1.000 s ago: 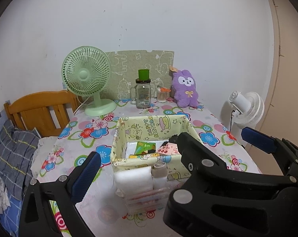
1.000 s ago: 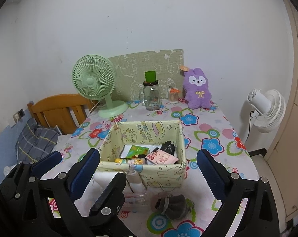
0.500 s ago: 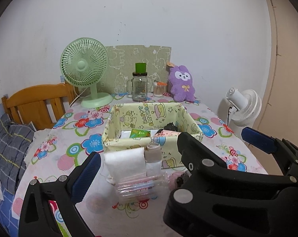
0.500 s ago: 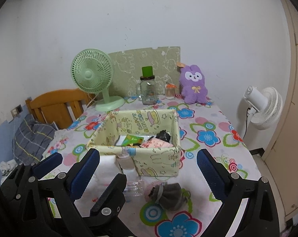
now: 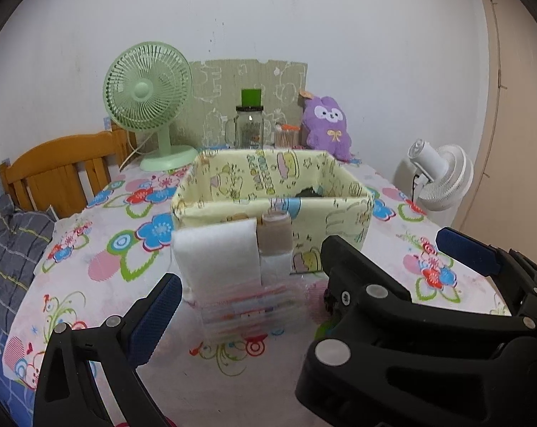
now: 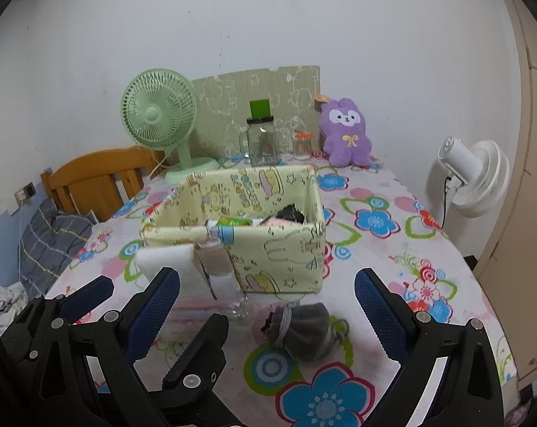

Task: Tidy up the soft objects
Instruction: 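Reach the left tool to the clear plastic bag stack while the right tool grasps the grey pouch, then grasp the clear plastic bag stack with the left tool while the right tool lifts the grey pouch, then carry the plastic stack with the left tool and grey pouch with the right tool over the box, then lower the plastic stack and grey pouch into the box and open both tools, then withdraw both open tools up and away from the box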

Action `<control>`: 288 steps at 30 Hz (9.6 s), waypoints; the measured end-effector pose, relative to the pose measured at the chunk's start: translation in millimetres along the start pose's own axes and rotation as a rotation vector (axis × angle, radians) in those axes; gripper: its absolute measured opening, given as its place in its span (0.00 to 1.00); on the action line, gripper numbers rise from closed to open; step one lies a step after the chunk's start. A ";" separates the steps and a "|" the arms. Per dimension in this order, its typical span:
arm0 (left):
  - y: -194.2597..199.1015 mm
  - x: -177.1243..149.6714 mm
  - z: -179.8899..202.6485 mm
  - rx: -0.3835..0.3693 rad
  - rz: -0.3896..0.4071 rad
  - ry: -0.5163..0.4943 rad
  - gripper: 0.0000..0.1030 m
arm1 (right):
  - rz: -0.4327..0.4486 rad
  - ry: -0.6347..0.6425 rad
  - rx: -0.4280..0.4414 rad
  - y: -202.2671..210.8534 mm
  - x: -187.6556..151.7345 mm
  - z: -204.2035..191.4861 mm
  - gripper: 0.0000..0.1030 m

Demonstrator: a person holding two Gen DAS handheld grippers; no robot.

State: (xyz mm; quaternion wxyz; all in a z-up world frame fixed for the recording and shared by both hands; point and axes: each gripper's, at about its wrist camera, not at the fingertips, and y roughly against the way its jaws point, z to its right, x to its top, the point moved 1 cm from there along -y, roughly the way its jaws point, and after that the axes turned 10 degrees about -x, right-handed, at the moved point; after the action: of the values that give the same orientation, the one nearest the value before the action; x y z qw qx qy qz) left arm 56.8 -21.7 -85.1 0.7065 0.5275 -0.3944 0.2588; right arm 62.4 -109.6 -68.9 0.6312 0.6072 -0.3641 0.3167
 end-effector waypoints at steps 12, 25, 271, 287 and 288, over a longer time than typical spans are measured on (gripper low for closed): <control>-21.7 -24.0 -13.3 0.031 -0.059 0.051 0.99 | -0.063 -0.009 -0.023 -24.3 -25.2 2.3 0.97; -47.3 -30.7 -19.3 0.039 -0.119 0.059 0.99 | -0.153 -0.033 -0.050 -58.1 -34.5 11.3 0.97; -89.0 107.9 -35.9 0.003 -0.126 -0.023 1.00 | -0.104 0.044 0.086 -107.6 103.8 -12.3 0.88; -43.8 104.6 -15.0 0.002 -0.064 -0.045 1.00 | -0.049 0.010 0.056 -56.3 99.7 -0.2 0.95; -41.1 104.0 -13.5 0.004 -0.062 -0.044 1.00 | -0.048 0.010 0.055 -53.8 99.5 0.2 0.96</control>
State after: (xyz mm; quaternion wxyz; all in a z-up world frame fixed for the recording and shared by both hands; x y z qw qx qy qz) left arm 150.5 -26.9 -22.8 0.7043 0.5465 -0.3928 0.2259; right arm 160.9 -117.4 -13.8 0.6235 0.6312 -0.3378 0.3142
